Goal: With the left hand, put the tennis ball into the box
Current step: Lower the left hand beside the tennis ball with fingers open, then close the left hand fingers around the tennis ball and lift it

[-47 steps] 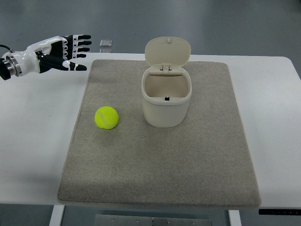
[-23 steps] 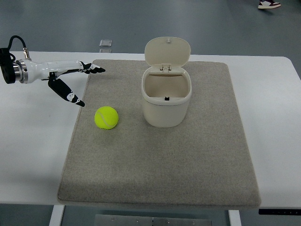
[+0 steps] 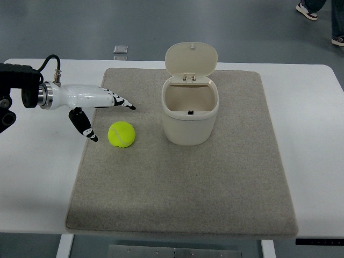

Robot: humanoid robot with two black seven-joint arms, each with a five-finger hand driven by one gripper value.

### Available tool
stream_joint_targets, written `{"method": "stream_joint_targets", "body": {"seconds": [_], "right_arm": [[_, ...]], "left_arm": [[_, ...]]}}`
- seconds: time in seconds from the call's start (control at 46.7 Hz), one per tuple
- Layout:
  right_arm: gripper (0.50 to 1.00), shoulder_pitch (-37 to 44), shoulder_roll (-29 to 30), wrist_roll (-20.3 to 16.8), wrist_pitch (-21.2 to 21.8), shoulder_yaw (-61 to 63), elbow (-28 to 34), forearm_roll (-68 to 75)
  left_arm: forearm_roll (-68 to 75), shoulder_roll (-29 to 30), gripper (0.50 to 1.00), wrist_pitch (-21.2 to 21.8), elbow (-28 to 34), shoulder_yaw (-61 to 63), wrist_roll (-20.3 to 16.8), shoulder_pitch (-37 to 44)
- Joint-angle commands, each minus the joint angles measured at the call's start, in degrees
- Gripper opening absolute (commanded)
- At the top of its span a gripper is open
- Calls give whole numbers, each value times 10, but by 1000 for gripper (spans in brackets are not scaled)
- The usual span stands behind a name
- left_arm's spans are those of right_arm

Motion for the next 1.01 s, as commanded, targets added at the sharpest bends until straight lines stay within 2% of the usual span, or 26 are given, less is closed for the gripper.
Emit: {"method": "stream_joint_targets", "body": {"seconds": [0.0,0.107,0.6,0.729,0.836,0.9,0.986], "right_arm": [[903,0,0,0,0,0,0,0],[903,0,0,0,0,0,0,0],[903,0,0,0,0,0,0,0],[901,0,0,0,0,0,0,0],[903,0,0,0,0,0,0,0],[901,0,0,0,0,0,0,0],[903,0,0,0,0,0,0,0]], "left_arm": [[26,-1,996,34,-4,20,0,-1],[51,-3,994,57,-5,36,0,-1],[88,-31,973,60,-7,51,0,0],[89,-33,898,60,-8,63,0,0],[91,-33,896,64,-7,74,1,-2],[92,-33,866,70,-7,77,1,-3],[92,-32,853,81,-7,80,1,-4]]}}
